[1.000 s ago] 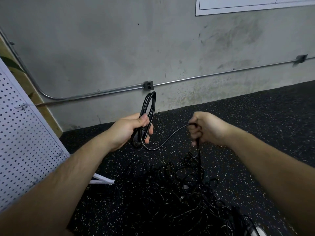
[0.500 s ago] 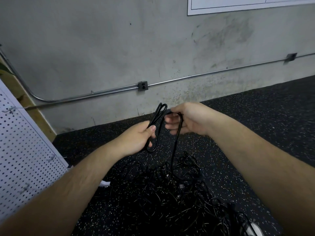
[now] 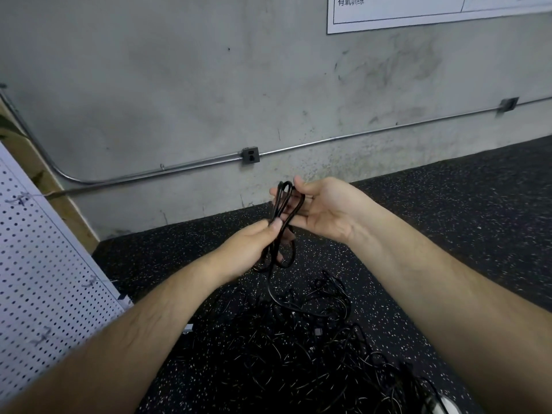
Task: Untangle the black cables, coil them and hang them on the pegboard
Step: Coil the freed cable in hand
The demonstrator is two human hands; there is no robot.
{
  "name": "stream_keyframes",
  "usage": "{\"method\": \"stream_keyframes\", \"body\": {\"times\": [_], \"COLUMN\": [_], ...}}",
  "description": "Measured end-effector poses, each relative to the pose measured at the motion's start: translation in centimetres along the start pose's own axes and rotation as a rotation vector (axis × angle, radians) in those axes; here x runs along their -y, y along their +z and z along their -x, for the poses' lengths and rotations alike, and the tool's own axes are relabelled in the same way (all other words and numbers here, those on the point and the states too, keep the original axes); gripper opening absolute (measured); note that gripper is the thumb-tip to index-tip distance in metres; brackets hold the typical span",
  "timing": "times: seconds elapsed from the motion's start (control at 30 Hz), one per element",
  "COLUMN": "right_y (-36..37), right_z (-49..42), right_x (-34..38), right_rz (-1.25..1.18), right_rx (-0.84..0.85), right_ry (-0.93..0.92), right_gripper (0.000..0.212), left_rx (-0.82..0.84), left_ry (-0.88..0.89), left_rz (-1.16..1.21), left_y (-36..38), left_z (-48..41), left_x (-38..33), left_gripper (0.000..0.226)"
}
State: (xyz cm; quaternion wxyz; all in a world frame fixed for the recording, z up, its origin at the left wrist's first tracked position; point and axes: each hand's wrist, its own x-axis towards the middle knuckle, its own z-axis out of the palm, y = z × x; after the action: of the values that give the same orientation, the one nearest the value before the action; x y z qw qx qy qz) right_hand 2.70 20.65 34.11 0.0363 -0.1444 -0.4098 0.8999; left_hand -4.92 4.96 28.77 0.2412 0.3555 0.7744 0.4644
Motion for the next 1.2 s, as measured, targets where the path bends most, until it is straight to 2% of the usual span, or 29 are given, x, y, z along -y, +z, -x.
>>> {"method": "stream_keyframes", "body": {"times": [0.07,0.17,0.27,0.33,0.4,0.43,0.47,0.5,0.57,0.6,0.7,0.8,0.93,1.1,1.2], "right_y": [0.1,0.3,0.2,-0.8,-1.6,-1.8,-2.0,-2.2,-2.3,-2.4,-2.7,-2.9,-2.9,-2.0,-2.1], "right_z": [0.0,0.1,0.3,0.6,0.8,0.7,0.4,0.0,-0.4,-0.4,-0.3,-0.4,-0.6,0.2,0.0], "right_x": [0.1,0.2,0.5,1.0,0.7,0.3,-0.2,-0.6,-1.1,-1.1,-0.7,-0.2,-0.3,0.0,0.4], "right_rz": [-0.043,0.004,0.353,0.709,0.949,0.945,0.876,0.777,0.623,0.593,0.558,0.523,0.383,0.049,0.13], "right_rx": [-0.001,0.011,-0.067,-0.146,-0.036,0.053,0.116,0.157,0.218,0.238,0.255,0.207,0.237,0.266,0.19], "right_ry": [-0.039,-0.092,-0.226,-0.379,-0.42,-0.378,-0.327,-0.286,-0.245,-0.23,-0.212,-0.244,-0.24,-0.176,-0.187], "right_gripper": [0.024,0.023,0.023,0.038,0.064,0.074,0.074,0.062,0.022,0.015,0.026,0.029,0.03,0.024,0.028], "left_rx": [0.026,0.03,0.018,0.056,0.122,0.159,0.192,0.226,0.296,0.321,0.303,0.157,0.02,0.156,0.343], "left_ry": [-0.002,0.052,0.031,0.051,0.075,0.073,0.063,0.053,0.044,0.044,0.046,0.049,0.049,0.003,0.013], "left_rz": [-0.009,-0.075,0.158,0.283,0.356,0.395,0.451,0.503,0.575,0.607,0.657,0.619,0.621,0.913,1.071], "left_y": [0.1,0.4,0.3,-0.1,-0.4,-0.5,-0.5,-0.5,-0.6,-0.5,0.0,0.5,0.3,-0.1,-0.5], "left_z": [0.2,0.1,0.0,0.2,0.3,0.4,0.4,0.5,0.6,0.8,1.1,0.6,-0.2,0.1,0.5], "left_x": [-0.4,-0.2,-0.1,-0.2,-0.2,-0.2,-0.3,-0.5,-0.7,-0.9,-1.5,-1.3,-0.7,-2.0,-2.0], "left_gripper": [0.052,0.036,0.046,0.044,0.042,0.041,0.039,0.038,0.039,0.039,0.047,0.048,0.045,0.035,0.025]}}
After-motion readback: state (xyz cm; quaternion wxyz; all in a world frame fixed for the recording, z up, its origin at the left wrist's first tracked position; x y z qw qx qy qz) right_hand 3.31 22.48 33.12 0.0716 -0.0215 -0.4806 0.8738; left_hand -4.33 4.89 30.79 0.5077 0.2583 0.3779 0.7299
